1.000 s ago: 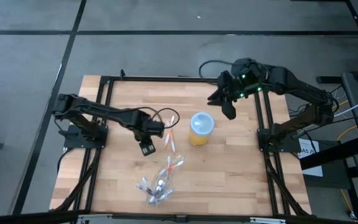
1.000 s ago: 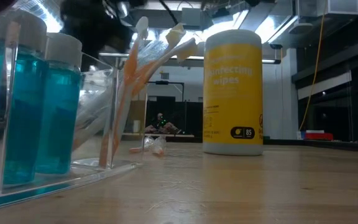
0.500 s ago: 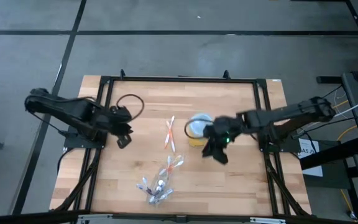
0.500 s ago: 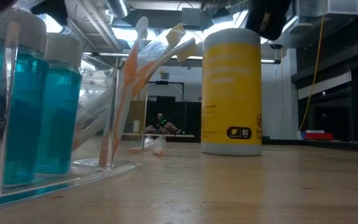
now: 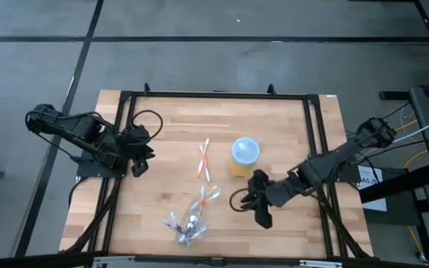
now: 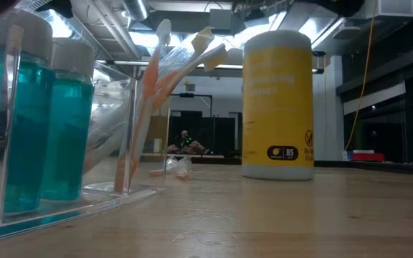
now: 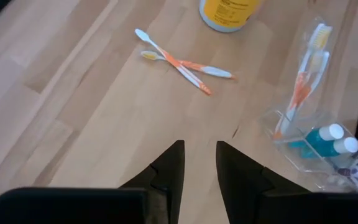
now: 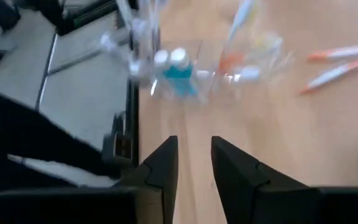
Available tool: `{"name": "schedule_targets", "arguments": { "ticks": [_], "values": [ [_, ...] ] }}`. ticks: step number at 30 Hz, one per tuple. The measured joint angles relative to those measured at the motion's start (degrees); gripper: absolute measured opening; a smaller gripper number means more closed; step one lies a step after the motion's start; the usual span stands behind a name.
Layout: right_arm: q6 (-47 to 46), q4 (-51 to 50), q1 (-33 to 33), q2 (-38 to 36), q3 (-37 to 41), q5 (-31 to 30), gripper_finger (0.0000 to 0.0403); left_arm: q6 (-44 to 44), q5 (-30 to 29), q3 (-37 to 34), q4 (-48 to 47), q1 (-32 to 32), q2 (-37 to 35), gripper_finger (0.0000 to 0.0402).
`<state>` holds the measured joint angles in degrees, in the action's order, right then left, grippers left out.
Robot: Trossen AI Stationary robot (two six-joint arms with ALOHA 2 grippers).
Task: Pick & Place toothbrushing station
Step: Adjust the toothbrush holder
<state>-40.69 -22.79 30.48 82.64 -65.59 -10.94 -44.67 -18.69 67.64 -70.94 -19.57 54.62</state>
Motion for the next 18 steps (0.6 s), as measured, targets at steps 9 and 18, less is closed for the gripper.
{"name": "schedule_targets", "arguments": {
  "ticks": [9,18],
  "values": [
    [-2.77,9.00,2.15,6.55,-0.14,-2.60,0.0081,1.43,0.41,0.00,-0.09,0.00,-0.15,0.0086],
    [-5.35,15.00,6.35,20.56,-4.61,-4.83,0.0079,-0.25,1.71,0.00,-2.27,-0.02,-1.75,0.0086]
  ]
}}
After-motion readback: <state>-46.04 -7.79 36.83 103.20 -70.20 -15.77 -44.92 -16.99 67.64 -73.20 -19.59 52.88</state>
